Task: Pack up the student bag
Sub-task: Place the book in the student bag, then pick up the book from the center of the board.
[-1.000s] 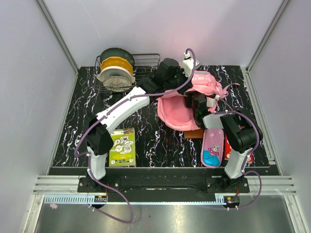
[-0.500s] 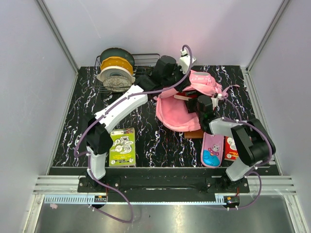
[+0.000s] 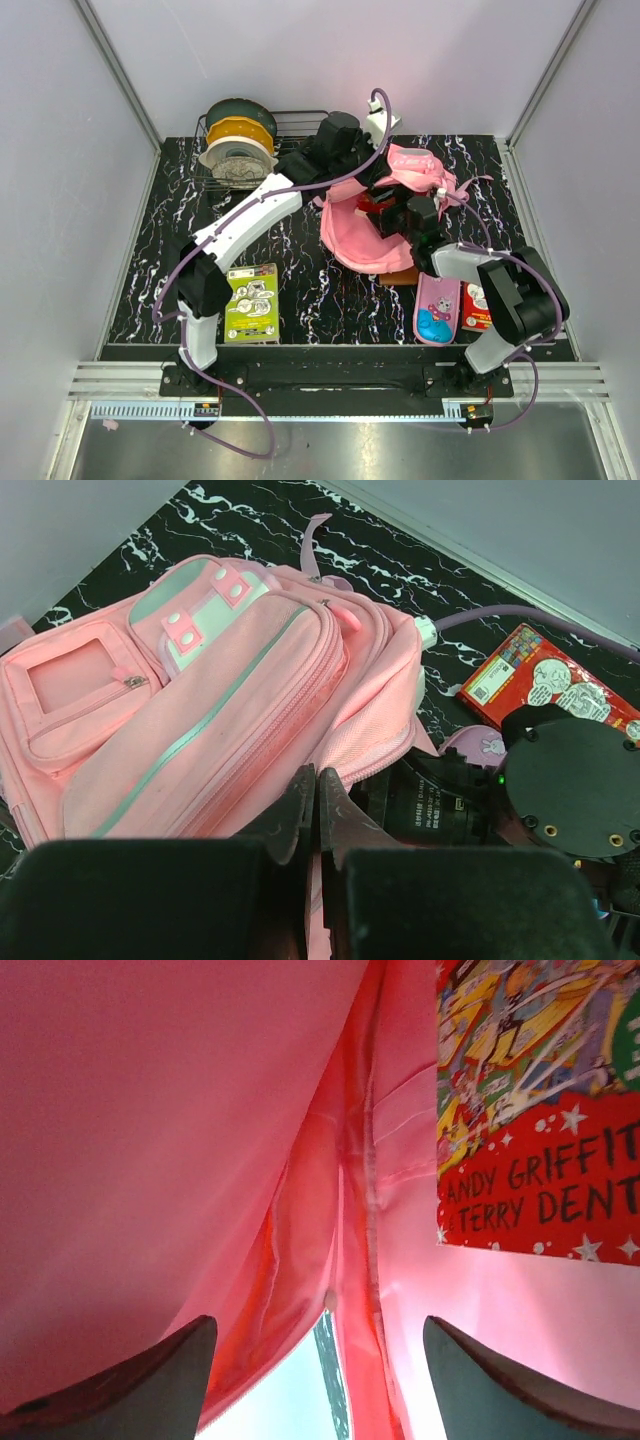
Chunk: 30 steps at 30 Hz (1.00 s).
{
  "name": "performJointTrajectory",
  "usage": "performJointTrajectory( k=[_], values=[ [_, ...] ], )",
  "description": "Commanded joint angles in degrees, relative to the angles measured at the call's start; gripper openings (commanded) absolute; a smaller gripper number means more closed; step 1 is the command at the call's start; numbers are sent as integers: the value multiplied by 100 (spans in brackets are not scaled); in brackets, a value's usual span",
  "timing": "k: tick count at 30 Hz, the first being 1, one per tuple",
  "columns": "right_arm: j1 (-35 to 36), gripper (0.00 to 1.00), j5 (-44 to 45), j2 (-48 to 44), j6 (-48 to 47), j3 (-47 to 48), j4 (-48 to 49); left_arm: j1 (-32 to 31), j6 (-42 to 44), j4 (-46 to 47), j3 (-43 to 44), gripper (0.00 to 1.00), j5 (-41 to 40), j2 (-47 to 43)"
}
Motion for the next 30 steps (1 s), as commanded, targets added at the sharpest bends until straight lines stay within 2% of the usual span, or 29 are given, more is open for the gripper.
performJointTrajectory(
  k=[1, 4, 7, 8, 12, 13, 14, 15, 17, 20, 22, 26, 27, 30],
  values=[
    [4, 88, -981, -416, -952, -167, 445, 53, -37, 464, 455, 0, 81, -182],
    [22, 88, -1237, -1251, -1778, -466, -608, 79, -36, 454, 280, 0, -59, -304],
    [13, 88, -1212, -2410, -2456, -1063, -1399, 97, -36, 832, -265, 0, -156, -498],
    [13, 88, -1185, -3100, -2633, -1178, -1628, 114, -36, 858, -344, 0, -139, -498],
    [22, 88, -720, -4792, -3030, -1381, -3549, 158, -115, 919, -538, 1, -121, -516],
    [13, 88, -554, -5091, -3012, -1390, -4007, 176, -220, 990, -634, 7, -173, -585],
    [13, 88, -483, -5624, -3004, -1407, -4290, 167, -256, 1078, -861, 30, -174, -638],
    [13, 88, -343, -5865, -2882, -1451, -4780, 185, -282, 1235, -977, 47, -226, -708],
    [22, 88, -289, -6470, -2845, -1469, -5162, 185, -344, 1359, -1319, 65, -305, -945],
    [13, 87, -245, -6754, -2959, -1355, -5654, 176, -370, 1465, -1777, 83, -463, -1323],
    [13, 87, -419, -6685, -3240, -1180, -5735, 185, -414, 1439, -2162, 99, -621, -1682],
    [22, 87, -1131, -5808, -3837, -670, -5559, 220, -624, 1413, -3147, 99, -1305, -2474],
    [22, 87, -1411, -5623, -4030, -513, -5428, 281, -712, 1378, -3375, 99, -1716, -2650],
    [83, 85, -1868, -4893, -4277, -283, -5129, 623, -1335, 1176, -4368, 99, -2386, -3553]
  ],
)
